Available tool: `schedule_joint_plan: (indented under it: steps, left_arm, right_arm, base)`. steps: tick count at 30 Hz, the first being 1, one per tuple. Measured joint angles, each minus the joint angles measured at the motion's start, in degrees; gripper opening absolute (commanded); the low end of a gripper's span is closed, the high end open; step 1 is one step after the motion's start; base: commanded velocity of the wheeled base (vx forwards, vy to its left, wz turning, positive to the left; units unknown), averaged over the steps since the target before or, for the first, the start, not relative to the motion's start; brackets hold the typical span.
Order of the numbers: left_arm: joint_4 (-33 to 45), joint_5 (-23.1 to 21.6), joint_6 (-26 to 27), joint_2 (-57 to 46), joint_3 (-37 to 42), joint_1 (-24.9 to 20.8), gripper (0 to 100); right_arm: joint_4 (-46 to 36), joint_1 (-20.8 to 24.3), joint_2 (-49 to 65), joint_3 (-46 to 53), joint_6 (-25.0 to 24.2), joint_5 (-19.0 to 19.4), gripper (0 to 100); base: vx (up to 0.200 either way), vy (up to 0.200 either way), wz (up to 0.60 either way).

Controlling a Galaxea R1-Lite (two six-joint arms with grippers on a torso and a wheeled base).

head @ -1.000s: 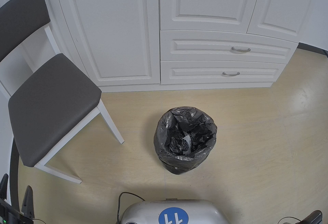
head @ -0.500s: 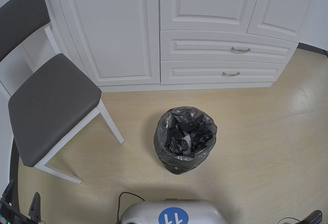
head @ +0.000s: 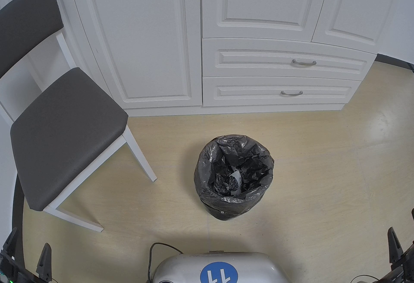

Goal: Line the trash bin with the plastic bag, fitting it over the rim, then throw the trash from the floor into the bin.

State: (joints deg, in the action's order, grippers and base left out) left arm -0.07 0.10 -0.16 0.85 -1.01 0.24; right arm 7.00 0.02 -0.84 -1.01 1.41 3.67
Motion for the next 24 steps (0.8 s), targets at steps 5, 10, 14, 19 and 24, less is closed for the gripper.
schedule_joint_plan:
  steps: [5,10,14,19,24]
  left_arm:
    - [0.0,-0.02,0.0,0.0,0.0,0.0,100]
    - [0.0,-0.07,0.54,0.02,0.0,0.0,100]
    - [0.0,-0.26,1.0,0.02,-0.02,0.0,100]
    - [0.0,-0.28,1.19,0.02,-0.02,0.0,100]
    - [0.0,-0.28,1.19,0.05,0.02,0.0,100]
  right_arm:
    - [-3.04,0.0,0.0,0.0,-0.05,0.0,100]
    - [-3.17,-0.02,-0.01,0.0,-0.09,0.0,100]
    - [-3.36,-0.02,-0.01,0.0,-0.07,0.24,100]
    - [-3.41,-0.02,-0.01,0.0,-0.02,0.9,100]
    - [-3.72,-0.02,-0.01,0.0,0.63,1.48,100]
  base:
    - [0.0,0.0,0.0]
    - [0.0,0.0,0.0]
    - [0.0,0.0,0.0]
    - [0.0,0.0,0.0]
    - [0.0,0.0,0.0]
